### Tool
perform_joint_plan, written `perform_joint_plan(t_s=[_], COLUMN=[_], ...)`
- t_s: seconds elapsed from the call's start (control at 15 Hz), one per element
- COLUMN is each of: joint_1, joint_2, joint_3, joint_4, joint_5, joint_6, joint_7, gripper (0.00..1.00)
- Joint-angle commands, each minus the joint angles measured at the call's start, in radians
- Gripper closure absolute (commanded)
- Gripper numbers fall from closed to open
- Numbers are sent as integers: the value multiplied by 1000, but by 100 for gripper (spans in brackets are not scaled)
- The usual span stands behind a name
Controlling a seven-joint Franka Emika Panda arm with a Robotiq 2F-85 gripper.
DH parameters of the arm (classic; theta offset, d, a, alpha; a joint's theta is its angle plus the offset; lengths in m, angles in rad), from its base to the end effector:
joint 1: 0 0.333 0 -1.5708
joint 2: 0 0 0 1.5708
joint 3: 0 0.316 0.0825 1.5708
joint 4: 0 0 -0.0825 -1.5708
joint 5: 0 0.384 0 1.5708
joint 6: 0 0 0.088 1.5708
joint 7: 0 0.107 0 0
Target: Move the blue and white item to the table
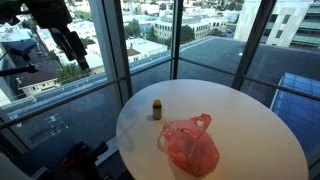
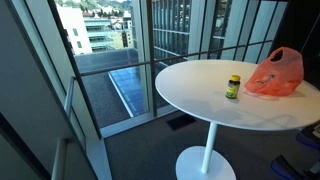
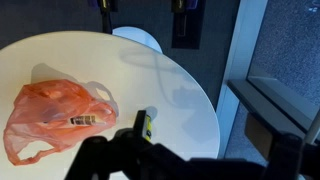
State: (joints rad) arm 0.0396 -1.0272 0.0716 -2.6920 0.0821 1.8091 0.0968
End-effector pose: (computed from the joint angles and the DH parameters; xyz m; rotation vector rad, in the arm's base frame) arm 0.2628 0.0385 0.5191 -3.1013 0.0456 -0.2193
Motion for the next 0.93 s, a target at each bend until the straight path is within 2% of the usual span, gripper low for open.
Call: perform_joint_plan(t_s=[0.0, 0.4, 0.87], joint_1=[-2, -15, -69], joint_2=[1, 19, 130], joint_3=[1, -3, -48], joint_4=[3, 22, 127], joint_5=[1, -8, -10], joint_6=[-3, -3, 12], joint_7=[-2, 2, 5], gripper=[0, 0, 0])
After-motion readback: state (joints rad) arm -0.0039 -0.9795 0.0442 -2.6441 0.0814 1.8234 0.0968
